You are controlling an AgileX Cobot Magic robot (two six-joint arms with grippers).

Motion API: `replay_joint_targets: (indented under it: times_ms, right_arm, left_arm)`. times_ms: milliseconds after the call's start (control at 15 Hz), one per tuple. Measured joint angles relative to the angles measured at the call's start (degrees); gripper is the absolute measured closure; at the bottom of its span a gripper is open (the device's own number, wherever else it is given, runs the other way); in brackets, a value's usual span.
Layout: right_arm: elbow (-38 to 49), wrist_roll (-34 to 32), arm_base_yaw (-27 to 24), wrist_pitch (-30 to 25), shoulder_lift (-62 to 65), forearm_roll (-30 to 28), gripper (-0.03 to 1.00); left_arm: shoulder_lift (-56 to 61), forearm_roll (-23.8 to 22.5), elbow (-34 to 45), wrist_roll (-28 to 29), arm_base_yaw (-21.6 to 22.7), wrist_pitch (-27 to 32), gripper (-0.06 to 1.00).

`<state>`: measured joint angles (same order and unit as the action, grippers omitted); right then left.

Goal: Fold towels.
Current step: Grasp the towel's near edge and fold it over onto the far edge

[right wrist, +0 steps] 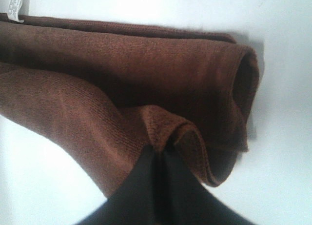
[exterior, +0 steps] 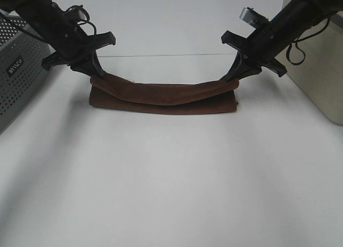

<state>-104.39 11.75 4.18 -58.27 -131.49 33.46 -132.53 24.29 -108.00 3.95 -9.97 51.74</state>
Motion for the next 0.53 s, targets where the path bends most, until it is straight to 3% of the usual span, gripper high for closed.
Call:
replay_joint_targets:
  times_ms: [200,533]
  right_arm:
    - [-0.69,-1.15,0.0,2.01,-1.32,-2.92,0.97]
    - [-0.86,-1.09,0.0,3.04,-1.32,-2.75,0.97]
  left_arm:
    - [-1.2,-2.29,0.0,1.49,0.0,-4.18,0.94]
    - [-2.12,-3.78,0.0,1.55,0.0,-4.7,0.92]
